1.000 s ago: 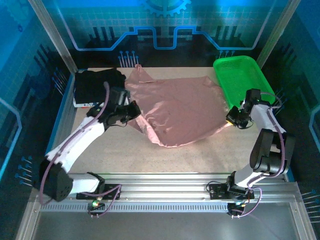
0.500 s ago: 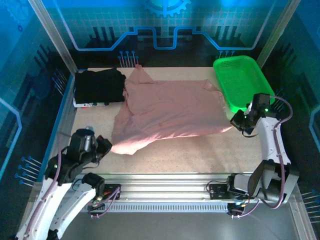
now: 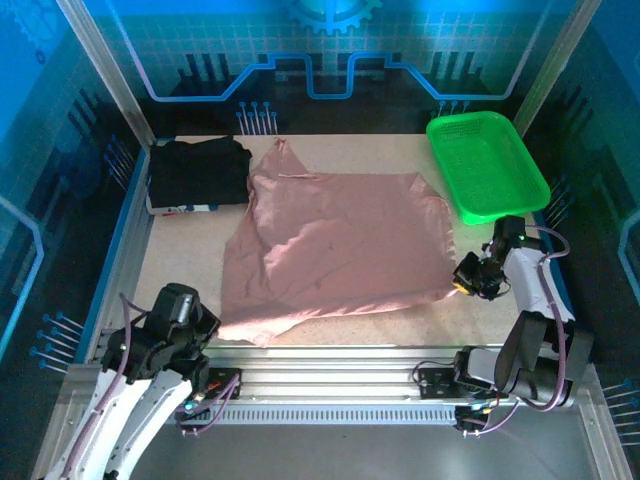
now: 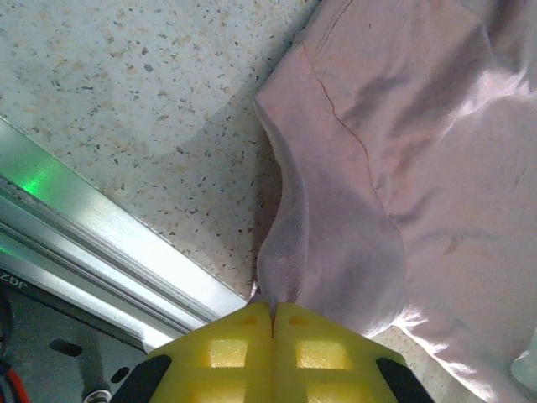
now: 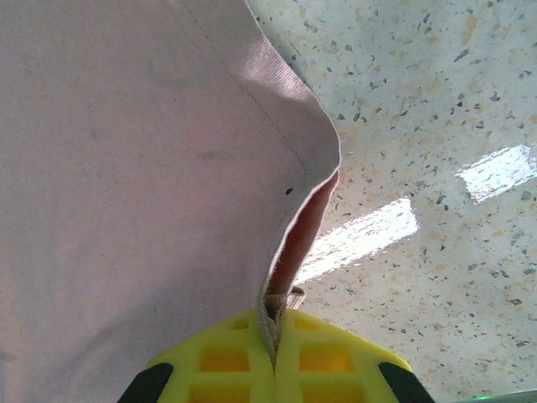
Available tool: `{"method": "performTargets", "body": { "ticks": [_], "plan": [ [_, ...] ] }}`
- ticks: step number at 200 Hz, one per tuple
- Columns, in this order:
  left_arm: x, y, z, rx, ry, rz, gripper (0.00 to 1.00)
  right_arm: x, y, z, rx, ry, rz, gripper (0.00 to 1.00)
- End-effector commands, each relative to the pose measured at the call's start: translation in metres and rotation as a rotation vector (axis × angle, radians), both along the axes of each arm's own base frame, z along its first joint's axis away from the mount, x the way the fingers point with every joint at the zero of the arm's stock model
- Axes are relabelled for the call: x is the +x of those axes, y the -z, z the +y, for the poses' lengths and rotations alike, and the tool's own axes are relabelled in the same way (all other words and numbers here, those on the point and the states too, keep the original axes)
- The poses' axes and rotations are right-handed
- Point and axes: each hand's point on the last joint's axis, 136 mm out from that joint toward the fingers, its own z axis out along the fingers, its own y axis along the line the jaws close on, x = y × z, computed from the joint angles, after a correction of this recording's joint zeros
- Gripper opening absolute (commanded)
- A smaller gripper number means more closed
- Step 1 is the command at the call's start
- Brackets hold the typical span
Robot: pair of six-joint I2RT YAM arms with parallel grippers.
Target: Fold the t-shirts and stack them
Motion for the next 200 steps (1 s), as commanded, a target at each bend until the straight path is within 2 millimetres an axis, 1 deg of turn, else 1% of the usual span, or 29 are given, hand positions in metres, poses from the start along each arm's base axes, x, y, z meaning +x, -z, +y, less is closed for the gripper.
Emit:
{"method": "performTargets", "body": {
  "ticks": [1,22,29,33,45,76,103,148,200],
  "plan": [
    [0.008,0.01,-0.004,0.006,0.008,0.037,0.0,0.004,-0.001,-0.002,-0.003,0.006,-0.004,0.0],
    [0.032,-0.01,-0.006,0.048,0.043,-0.017,0.0,0.015,-0.011,-0.005,-0.02,-0.004,-0.03,0.0],
    [0.041,-0.018,-0.007,0.064,0.057,-0.035,0.0,0.015,-0.01,-0.005,-0.02,-0.008,-0.026,0.0],
    [0.046,-0.022,-0.008,0.074,0.066,-0.042,0.0,0.024,-0.018,-0.007,-0.031,-0.01,-0.052,0.0],
    [0.063,-0.033,-0.011,0.103,0.093,-0.062,0.0,0.032,-0.022,-0.009,-0.036,-0.017,-0.061,0.0],
    [0.103,-0.051,-0.021,0.14,0.145,-0.095,0.0,0.051,-0.026,-0.012,-0.054,-0.042,-0.072,0.0],
    [0.133,-0.067,-0.025,0.157,0.171,-0.132,0.0,0.064,-0.028,-0.016,-0.063,-0.064,-0.073,0.0],
    [0.172,-0.088,-0.028,0.159,0.224,-0.17,0.0,0.083,-0.032,-0.02,-0.07,-0.088,-0.079,0.0],
    [0.202,-0.095,-0.025,0.168,0.264,-0.178,0.0,0.102,-0.034,-0.028,-0.091,-0.1,-0.078,0.0]
  ]
}}
